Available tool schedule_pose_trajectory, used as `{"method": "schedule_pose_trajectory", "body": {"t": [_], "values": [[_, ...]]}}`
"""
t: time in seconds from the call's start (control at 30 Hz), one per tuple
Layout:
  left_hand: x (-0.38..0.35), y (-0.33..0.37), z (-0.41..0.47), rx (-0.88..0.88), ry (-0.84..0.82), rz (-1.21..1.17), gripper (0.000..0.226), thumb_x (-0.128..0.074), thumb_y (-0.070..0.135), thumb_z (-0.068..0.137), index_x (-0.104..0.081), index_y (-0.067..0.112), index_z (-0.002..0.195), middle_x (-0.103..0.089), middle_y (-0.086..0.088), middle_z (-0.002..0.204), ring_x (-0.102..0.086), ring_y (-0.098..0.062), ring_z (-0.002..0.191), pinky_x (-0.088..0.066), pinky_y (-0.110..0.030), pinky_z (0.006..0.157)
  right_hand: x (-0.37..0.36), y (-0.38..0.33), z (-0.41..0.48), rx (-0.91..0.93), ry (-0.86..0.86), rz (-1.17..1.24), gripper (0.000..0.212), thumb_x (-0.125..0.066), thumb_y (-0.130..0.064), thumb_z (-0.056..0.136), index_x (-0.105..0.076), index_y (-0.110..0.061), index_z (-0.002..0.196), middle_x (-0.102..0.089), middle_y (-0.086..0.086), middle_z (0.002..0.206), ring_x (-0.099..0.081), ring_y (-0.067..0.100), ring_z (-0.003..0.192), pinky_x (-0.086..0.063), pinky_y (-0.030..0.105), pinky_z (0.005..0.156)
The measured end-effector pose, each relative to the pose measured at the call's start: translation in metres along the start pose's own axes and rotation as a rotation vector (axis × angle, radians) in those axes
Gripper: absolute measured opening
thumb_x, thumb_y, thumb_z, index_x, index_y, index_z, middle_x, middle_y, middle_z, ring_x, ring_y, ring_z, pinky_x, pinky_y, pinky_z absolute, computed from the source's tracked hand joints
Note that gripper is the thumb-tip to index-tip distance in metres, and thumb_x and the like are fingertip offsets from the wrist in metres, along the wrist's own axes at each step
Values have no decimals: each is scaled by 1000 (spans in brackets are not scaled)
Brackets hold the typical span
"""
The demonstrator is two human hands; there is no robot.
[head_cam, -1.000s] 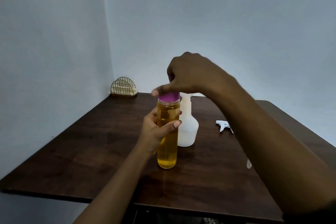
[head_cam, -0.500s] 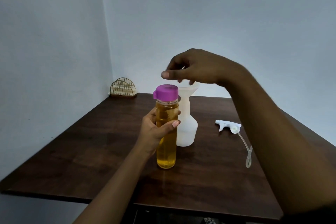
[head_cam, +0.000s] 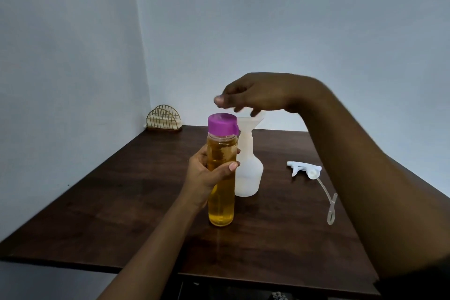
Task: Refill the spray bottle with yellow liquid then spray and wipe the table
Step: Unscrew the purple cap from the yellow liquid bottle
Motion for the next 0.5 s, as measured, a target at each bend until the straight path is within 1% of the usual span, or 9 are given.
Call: {"method": "schedule_pose_trajectory", "body": {"t": [0.03, 0.1, 0.13, 0.17, 0.23, 0.3, 0.37, 0.43, 0.5], "values": [[0, 0, 0, -2, 1, 1, 65, -76, 43, 50, -59, 22, 108, -70, -7, 108, -66, -28, 101, -52, -50, 90, 5, 0, 2, -55, 109, -103, 55, -41, -60, 88, -65, -16, 110, -68, 0, 108, -65, 11, 90, -50, 25, 71], [1, 0, 0, -5, 4, -1, 64, -77, 41, 50, -59, 21, 108, -71, -7, 106, -67, -28, 100, -52, -50, 89, 7, -9, 4, -96, 236, -361, 65, -39, -74, 79, -65, -15, 79, -67, 0, 71, -62, 10, 61, -46, 23, 58], [1, -1, 0, -5, 7, -3, 62, -77, 40, 50, -60, 21, 107, -72, -6, 105, -67, -28, 100, -53, -50, 89, 2, -14, 6, -88, 233, -438, 62, -42, -75, 77, -60, -16, 70, -62, -1, 62, -57, 9, 54, -44, 23, 57], [1, -1, -1, -2, 10, -4, 61, -77, 40, 50, -60, 22, 106, -72, -5, 103, -67, -28, 99, -53, -50, 89, -3, -18, 8, -70, 201, -461, 59, -46, -73, 78, -57, -16, 68, -60, -1, 59, -55, 9, 51, -45, 24, 56], [1, -1, -1, 8, 14, -3, 60, -77, 41, 49, -60, 24, 105, -72, -5, 104, -66, -29, 101, -51, -51, 90, -11, -23, 11, -42, 90, -401, 48, -56, -60, 81, -63, -13, 78, -64, 3, 67, -60, 13, 53, -49, 24, 53], [1, -1, -1, 18, 14, -3, 61, -77, 42, 49, -60, 24, 105, -71, -6, 105, -65, -30, 103, -50, -53, 92, -13, -23, 14, -9, -27, -271, 34, -63, -43, 83, -65, -11, 94, -67, 6, 88, -67, 17, 70, -54, 23, 53], [1, -2, 0, 21, 18, -2, 65, -77, 43, 48, -60, 22, 107, -71, -7, 106, -65, -30, 103, -50, -54, 92, -14, -26, 15, 53, -125, -181, 24, -65, -26, 83, -63, -15, 104, -63, 4, 106, -65, 17, 86, -57, 25, 62], [2, -2, 0, 22, 21, -2, 70, -78, 44, 48, -59, 18, 111, -69, -10, 109, -64, -32, 105, -50, -54, 92, -13, -30, 13, 108, -194, -111, 28, -65, -12, 81, -61, -21, 107, -60, 1, 114, -62, 16, 94, -57, 27, 71], [1, -1, 0, 19, 17, -10, 68, -77, 42, 48, -60, 18, 109, -70, -8, 107, -65, -30, 103, -51, -51, 91, -9, -31, 11, 150, -208, -83, 35, -66, -5, 78, -61, -23, 108, -58, -1, 117, -61, 18, 101, -55, 26, 73]]}}
Point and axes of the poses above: each hand's wrist, its own z-axis towards the middle knuckle, its own x-axis out of the back of the hand, y = z × x, the point moved 9 cm from there along z, towards the middle knuckle
